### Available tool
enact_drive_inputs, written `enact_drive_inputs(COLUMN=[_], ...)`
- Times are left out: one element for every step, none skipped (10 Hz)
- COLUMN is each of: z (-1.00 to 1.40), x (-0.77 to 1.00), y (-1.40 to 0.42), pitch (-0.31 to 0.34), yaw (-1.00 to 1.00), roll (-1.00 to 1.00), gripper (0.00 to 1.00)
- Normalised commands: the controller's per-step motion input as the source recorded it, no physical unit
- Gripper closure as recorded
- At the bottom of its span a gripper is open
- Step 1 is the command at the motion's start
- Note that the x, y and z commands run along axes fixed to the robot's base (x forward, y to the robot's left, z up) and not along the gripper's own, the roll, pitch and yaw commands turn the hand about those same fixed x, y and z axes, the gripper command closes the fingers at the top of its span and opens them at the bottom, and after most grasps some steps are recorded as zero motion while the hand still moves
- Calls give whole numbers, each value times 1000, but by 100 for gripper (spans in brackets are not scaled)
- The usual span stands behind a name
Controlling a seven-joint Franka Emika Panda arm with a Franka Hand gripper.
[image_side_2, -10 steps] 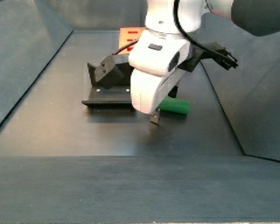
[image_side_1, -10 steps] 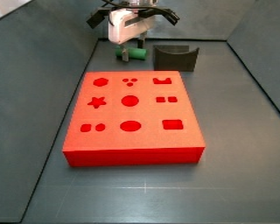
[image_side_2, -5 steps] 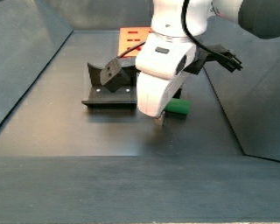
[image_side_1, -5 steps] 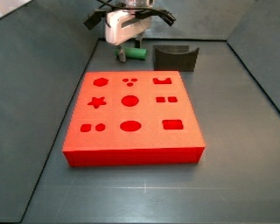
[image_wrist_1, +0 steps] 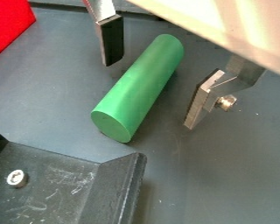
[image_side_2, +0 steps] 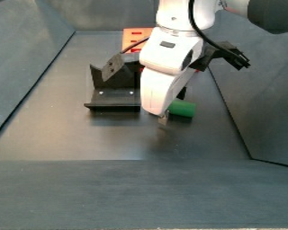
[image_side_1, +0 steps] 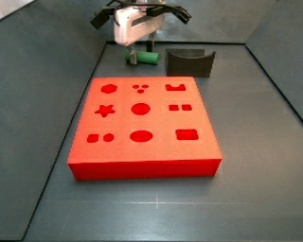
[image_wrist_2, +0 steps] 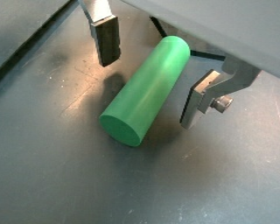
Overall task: Pick up the round object. Move up. Place the round object on the fixture. Regrasp the round object. Move to above the board. Insert the round object.
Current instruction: Pick up the round object.
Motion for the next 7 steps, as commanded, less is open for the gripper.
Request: enact_drive_inputs(z=[-71, 0, 0, 0, 0, 0, 0], x=[0, 0, 0, 0, 0, 0, 0], y=[0, 0, 0, 0, 0, 0, 0], pitch=[-30, 0, 0, 0, 0, 0, 0], yaw=[0, 0, 0, 0, 0, 0, 0], roll=[-13, 0, 0, 0, 0, 0, 0], gripper=[0, 100, 100, 100, 100, 100, 100])
